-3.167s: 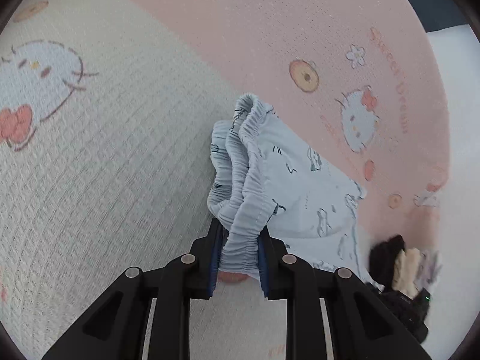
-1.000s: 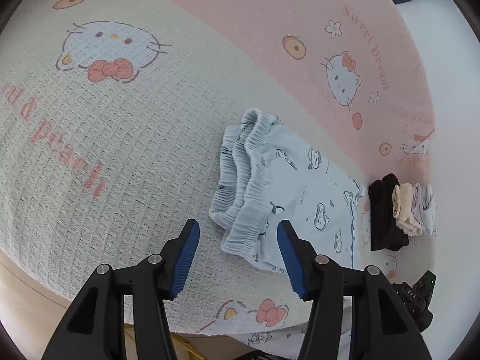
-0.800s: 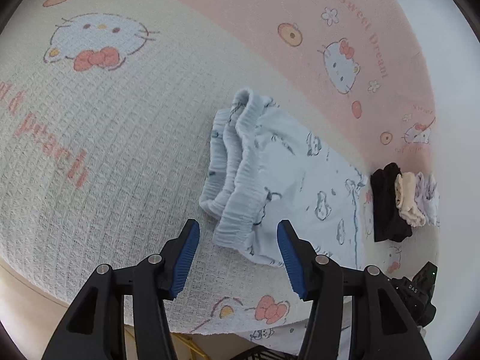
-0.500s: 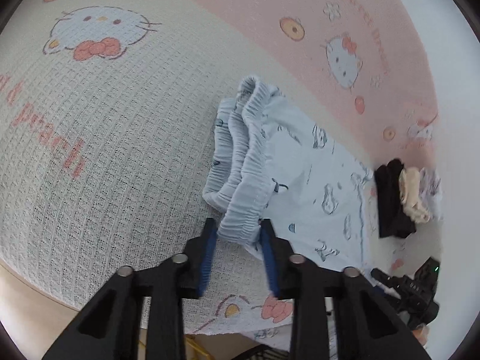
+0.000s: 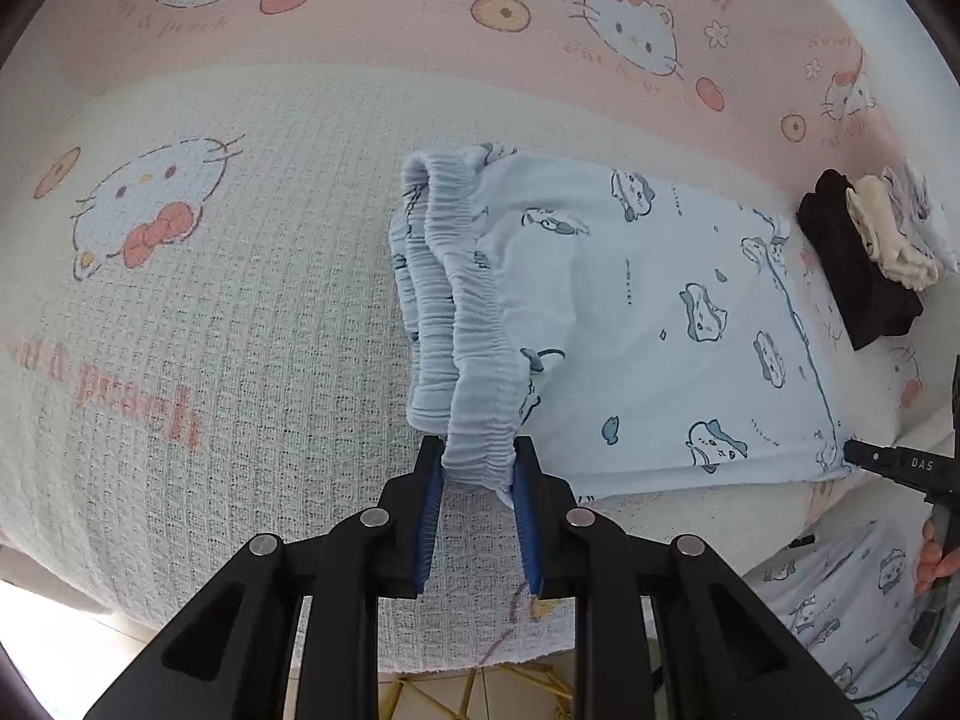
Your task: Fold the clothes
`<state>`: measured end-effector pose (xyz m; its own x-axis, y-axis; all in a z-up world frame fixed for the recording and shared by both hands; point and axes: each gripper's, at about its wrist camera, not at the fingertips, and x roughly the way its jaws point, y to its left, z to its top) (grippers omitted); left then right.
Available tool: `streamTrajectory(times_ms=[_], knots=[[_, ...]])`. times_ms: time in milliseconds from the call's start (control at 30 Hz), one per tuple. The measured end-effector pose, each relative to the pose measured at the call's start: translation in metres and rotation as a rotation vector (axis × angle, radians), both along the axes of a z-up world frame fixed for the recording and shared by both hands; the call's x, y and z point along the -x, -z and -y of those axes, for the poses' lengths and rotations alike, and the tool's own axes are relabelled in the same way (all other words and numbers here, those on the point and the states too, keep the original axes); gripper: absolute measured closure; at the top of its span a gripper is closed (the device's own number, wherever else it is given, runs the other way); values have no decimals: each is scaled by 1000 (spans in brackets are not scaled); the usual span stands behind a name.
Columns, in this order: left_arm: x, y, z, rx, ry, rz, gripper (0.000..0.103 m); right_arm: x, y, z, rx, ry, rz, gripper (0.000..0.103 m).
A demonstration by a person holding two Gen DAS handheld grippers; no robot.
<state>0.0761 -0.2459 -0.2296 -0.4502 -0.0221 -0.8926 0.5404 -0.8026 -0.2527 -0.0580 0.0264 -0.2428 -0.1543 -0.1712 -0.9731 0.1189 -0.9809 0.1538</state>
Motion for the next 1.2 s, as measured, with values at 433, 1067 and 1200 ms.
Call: streamTrajectory(times_ms=[433, 1067, 1200], knots=[[-21, -28, 29, -133, -169, -178, 51, 29, -45, 22, 111, -117, -265, 46], [18, -8, 53, -123, -188, -130, 51, 63, -12, 54, 227, -260, -234, 65], [28, -4, 52, -125, -177, -114, 51, 63, 1, 68, 169, -311, -197, 74]])
